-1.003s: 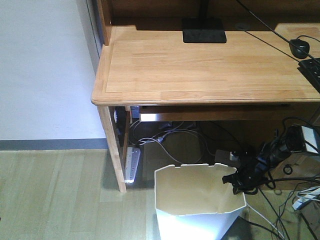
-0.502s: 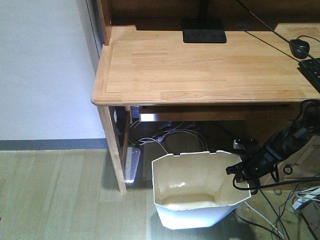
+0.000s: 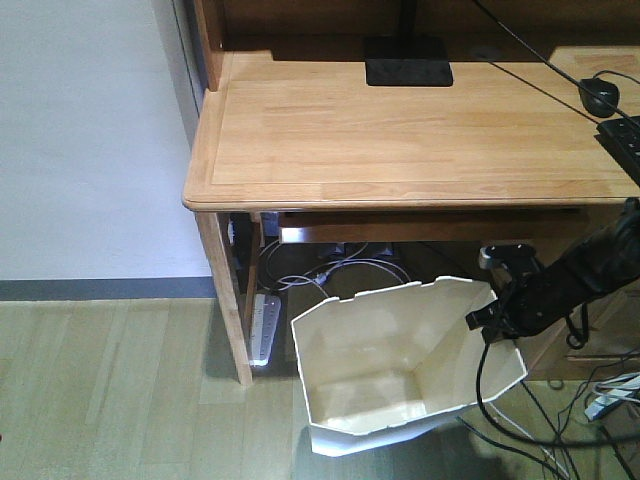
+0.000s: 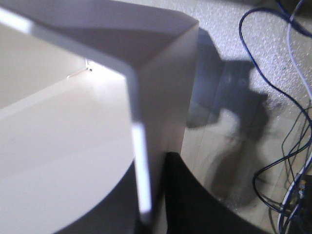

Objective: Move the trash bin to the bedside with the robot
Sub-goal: 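Close the right gripper on the bin rim and lift it off the floor, then drive the base away from the desk toward the bed, holding the bin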

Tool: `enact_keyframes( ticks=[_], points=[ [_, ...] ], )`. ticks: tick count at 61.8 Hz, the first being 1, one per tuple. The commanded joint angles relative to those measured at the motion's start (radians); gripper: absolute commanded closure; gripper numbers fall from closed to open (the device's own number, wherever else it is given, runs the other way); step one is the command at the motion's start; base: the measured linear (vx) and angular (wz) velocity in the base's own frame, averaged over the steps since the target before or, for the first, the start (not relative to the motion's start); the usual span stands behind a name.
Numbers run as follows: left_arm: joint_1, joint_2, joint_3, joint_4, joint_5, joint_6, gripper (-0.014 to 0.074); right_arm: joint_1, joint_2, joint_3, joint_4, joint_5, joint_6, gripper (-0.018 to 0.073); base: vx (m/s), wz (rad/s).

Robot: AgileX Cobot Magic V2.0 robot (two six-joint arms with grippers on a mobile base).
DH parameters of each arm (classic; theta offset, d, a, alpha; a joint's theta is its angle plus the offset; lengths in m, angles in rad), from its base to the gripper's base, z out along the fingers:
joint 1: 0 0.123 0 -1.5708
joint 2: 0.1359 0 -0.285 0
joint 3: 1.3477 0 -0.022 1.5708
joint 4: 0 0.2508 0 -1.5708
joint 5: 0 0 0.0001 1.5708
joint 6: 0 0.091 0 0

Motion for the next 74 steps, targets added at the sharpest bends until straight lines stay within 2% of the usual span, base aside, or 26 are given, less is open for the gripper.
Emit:
enact_keyframes(
  ticks=[1,18,30,74],
  points=[
    [-0.006,-0.009,0.028,-0.004,-0.074,-0.008,0.0602,-0.002,-0.160,0.034,0.092,0.093,-0.002,0.0566,0.00,0.00],
    [-0.006,-0.009,0.028,-0.004,-0.074,-0.008,0.0602,-0.002,-0.362,0.157,0.172,0.139,-0.002,0.0566,0.00,0.00],
    [-0.006,-0.009,0.028,-0.004,-0.074,-0.008,0.0602,-0.002,-0.450,0.174,0.182,0.187,-0.002,0.0566,0.00,0.00],
    [-0.006,-0.009,0.028,-0.004,-0.074,-0.008,0.0602,-0.002,-0.468,0.174,0.182,0.191,-0.002,0.0566,0.00,0.00]
  ],
)
